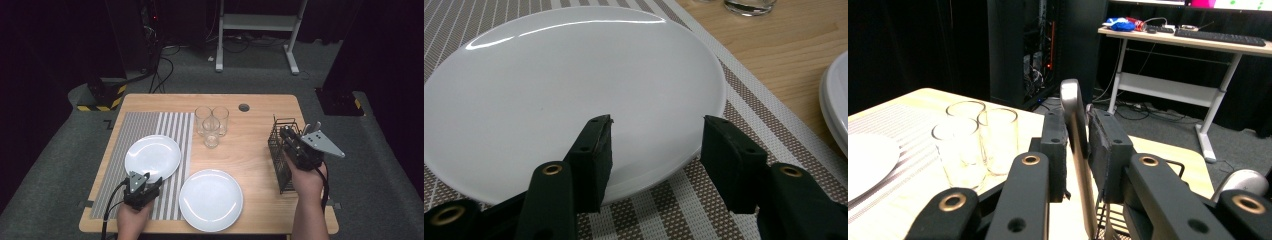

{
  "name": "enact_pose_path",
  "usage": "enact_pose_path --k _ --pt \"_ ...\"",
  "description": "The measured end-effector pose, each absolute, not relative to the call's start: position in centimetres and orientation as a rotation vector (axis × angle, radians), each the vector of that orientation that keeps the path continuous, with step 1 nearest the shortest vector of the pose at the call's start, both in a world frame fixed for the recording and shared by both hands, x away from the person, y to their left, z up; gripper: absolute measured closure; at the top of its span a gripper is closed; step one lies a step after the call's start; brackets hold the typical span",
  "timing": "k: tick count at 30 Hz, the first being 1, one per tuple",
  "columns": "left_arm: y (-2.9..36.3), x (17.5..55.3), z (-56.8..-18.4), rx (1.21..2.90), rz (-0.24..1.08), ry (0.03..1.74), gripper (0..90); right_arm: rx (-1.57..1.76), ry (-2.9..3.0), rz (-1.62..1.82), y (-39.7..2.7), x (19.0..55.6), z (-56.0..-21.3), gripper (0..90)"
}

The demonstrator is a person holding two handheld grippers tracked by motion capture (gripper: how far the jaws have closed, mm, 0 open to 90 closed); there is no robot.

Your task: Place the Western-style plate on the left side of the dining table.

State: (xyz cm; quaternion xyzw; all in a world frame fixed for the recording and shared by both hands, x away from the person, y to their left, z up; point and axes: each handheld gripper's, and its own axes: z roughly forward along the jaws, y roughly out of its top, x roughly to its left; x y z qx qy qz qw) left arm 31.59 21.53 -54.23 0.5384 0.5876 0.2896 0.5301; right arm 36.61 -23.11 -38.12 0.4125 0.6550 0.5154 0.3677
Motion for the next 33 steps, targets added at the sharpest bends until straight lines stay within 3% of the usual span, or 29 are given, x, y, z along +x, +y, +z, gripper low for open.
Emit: enact_pose_path --k 33 --pt "21.5 31.6 -54.2 1.294 0.692 1.402 46.1 1.096 1.644 1.276 -23.8 36.5 -38.1 82.7"
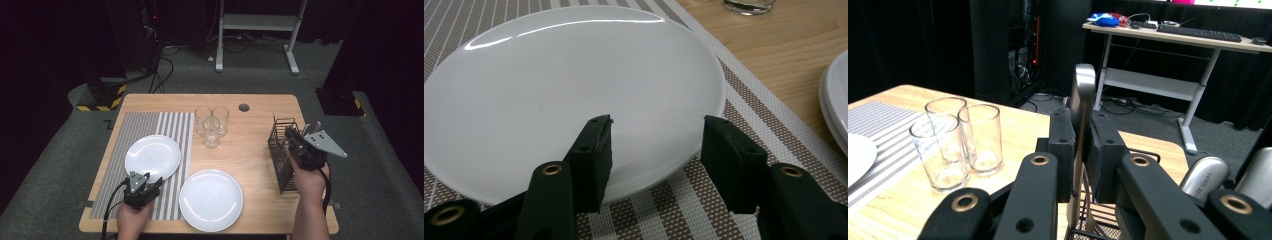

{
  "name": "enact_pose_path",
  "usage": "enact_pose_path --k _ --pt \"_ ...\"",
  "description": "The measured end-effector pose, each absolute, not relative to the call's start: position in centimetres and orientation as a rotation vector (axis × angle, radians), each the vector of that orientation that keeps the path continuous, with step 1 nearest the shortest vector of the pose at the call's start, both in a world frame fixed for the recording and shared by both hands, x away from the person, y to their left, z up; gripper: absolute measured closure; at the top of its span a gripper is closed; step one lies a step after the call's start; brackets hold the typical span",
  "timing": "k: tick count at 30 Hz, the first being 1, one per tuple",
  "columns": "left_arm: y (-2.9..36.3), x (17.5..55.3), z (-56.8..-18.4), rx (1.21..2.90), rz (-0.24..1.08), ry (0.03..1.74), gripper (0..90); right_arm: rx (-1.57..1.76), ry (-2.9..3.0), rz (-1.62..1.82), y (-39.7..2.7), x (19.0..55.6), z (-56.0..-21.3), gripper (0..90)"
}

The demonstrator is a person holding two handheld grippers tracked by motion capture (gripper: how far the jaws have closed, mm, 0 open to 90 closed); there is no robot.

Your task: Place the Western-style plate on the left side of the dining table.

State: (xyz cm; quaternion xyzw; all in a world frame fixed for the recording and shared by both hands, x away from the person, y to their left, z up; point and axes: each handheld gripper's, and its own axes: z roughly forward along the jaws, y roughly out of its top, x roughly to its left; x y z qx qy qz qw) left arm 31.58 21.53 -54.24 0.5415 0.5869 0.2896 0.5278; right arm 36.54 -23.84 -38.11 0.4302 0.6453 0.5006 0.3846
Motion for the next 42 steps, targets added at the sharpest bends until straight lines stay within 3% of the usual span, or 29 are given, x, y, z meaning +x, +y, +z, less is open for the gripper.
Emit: enact_pose_path --k 42 --pt "21.5 31.5 -54.2 1.298 0.694 1.398 45.9 0.969 1.394 1.35 -24.3 34.0 -37.1 83.2"
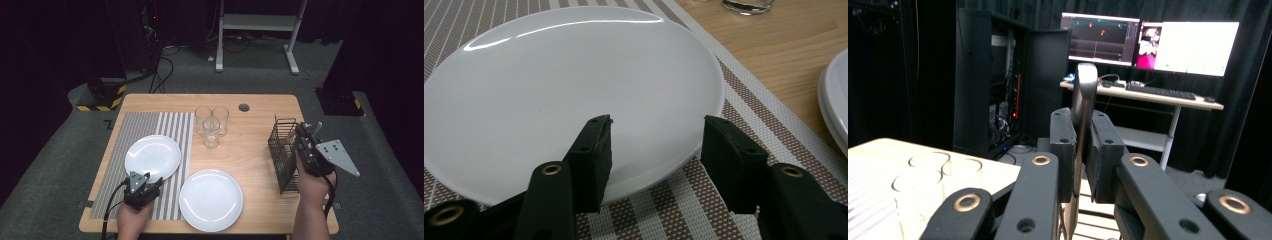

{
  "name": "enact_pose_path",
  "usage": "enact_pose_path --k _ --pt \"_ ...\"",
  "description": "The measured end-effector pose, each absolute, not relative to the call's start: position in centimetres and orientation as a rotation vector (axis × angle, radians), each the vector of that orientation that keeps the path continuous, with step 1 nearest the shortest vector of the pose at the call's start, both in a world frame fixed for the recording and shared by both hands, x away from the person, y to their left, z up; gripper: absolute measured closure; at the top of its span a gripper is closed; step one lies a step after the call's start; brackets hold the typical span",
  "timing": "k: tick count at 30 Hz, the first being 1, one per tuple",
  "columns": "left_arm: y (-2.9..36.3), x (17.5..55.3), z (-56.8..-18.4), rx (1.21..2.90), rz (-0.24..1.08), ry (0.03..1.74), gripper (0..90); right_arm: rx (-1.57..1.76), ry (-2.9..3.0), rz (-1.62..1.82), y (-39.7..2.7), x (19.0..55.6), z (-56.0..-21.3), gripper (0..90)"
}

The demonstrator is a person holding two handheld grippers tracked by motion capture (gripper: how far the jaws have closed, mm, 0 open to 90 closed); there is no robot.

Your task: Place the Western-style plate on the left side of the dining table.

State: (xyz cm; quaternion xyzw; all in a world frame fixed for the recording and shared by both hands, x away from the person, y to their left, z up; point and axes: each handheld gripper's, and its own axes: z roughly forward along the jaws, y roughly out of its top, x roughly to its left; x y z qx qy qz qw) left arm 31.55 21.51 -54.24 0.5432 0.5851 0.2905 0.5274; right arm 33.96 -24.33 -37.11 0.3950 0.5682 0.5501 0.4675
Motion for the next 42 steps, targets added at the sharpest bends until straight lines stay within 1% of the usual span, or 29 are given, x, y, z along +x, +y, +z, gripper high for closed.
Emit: enact_pose_path --k 26,42 --pt "21.5 31.6 -54.2 1.3 0.69 1.4 45.8 0.842 1.257 1.4 -23.9 31.8 -36.3 83.3" --pt "21.5 31.6 -54.2 1.302 0.689 1.402 45.8 0.796 1.226 1.426 -23.6 31.3 -36.0 83.4"
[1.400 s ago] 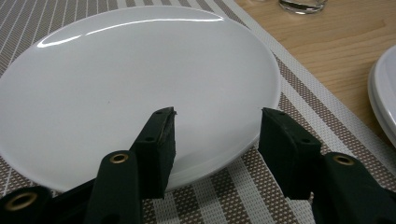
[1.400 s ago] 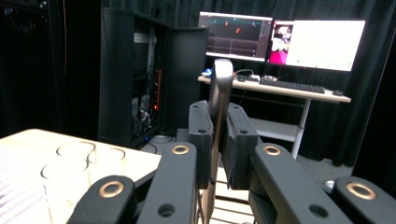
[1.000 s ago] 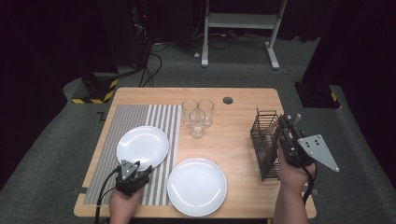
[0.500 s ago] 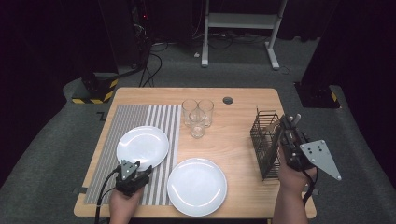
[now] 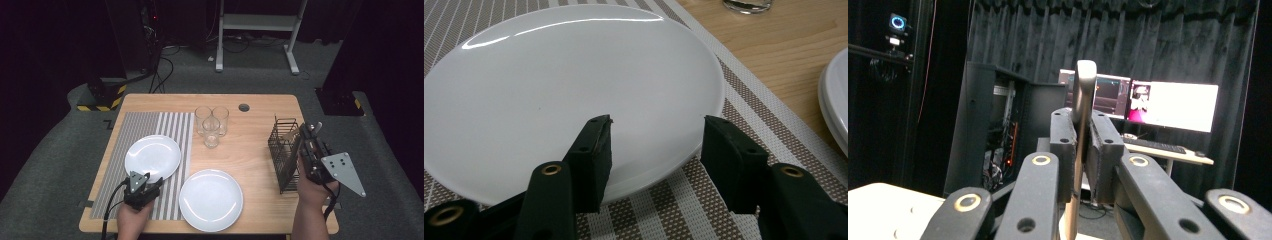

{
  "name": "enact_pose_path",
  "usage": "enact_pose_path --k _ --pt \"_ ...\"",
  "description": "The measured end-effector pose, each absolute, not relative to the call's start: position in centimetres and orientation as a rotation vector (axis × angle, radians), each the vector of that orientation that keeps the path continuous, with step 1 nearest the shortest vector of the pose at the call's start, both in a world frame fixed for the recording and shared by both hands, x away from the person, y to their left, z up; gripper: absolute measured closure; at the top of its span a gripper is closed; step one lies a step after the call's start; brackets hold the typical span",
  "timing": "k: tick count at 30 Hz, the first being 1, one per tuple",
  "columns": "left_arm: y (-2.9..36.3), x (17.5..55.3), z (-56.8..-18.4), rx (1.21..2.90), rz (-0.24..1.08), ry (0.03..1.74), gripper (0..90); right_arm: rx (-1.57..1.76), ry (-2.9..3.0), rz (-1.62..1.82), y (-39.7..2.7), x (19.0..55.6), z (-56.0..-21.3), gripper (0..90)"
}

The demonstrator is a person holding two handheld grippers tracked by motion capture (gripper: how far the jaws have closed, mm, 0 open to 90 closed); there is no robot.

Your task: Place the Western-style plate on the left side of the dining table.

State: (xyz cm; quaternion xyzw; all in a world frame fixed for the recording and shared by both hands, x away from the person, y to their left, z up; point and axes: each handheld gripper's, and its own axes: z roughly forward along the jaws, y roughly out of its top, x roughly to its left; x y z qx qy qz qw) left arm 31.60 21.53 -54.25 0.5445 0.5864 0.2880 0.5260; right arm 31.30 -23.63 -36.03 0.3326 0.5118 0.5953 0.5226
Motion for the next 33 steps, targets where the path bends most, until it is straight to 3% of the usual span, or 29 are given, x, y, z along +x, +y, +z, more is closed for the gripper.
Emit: enact_pose_path --k 33 --pt "21.5 31.6 -54.2 1.296 0.688 1.401 45.7 0.775 1.301 1.482 -22.2 32.1 -36.6 83.3"
